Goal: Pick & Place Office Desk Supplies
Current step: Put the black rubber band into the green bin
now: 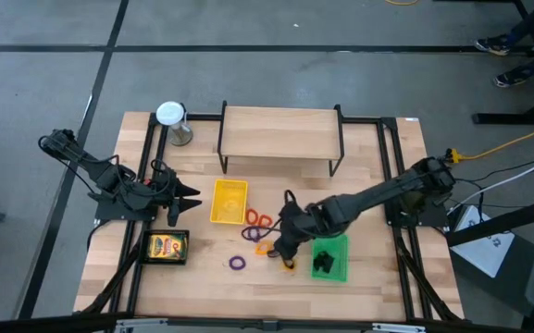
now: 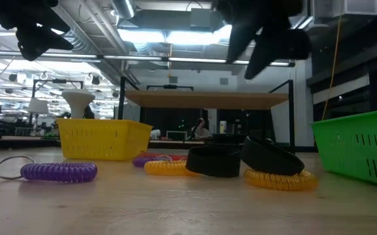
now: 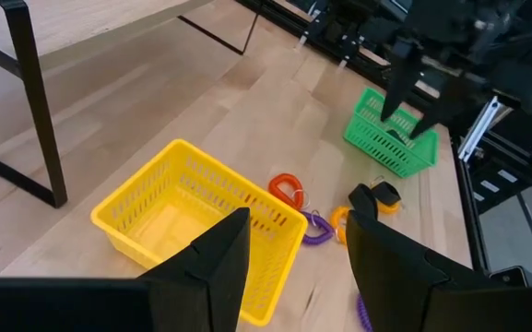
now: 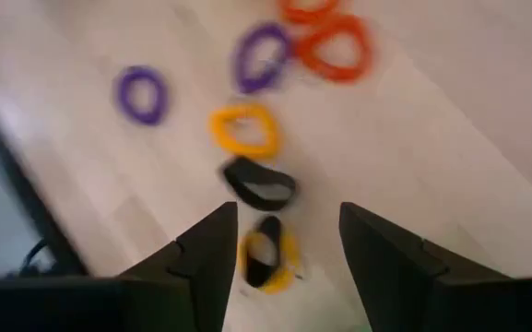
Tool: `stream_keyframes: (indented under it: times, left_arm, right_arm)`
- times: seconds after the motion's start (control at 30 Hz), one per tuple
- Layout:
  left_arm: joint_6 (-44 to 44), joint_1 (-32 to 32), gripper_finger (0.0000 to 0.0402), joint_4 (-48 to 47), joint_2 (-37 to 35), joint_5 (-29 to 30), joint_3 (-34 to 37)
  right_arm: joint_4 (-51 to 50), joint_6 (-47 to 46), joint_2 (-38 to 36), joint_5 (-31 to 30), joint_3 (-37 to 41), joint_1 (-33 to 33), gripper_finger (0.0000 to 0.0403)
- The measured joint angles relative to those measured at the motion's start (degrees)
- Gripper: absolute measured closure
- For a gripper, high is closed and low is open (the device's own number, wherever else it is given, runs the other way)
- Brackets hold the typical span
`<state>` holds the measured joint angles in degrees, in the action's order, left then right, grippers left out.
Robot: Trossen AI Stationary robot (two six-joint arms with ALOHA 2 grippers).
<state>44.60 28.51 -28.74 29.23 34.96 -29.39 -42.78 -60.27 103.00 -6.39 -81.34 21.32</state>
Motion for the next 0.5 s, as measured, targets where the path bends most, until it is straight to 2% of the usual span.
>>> stream_keyframes:
  times: [0.2, 0.5]
  left_arm:
    - [0.2, 0.0, 0.0226, -0.8, 0.0, 0.1, 0.0]
    - [0.9, -0.1, 0.0226, -1.7, 0.3, 0.8, 0.0]
  right_arm:
    - [6.2, 15.4, 4.1, 3.0, 0.0, -1.1, 0.0209]
    - [7.4, 19.4, 11.2, 7.9, -0.7, -2.2, 0.0209]
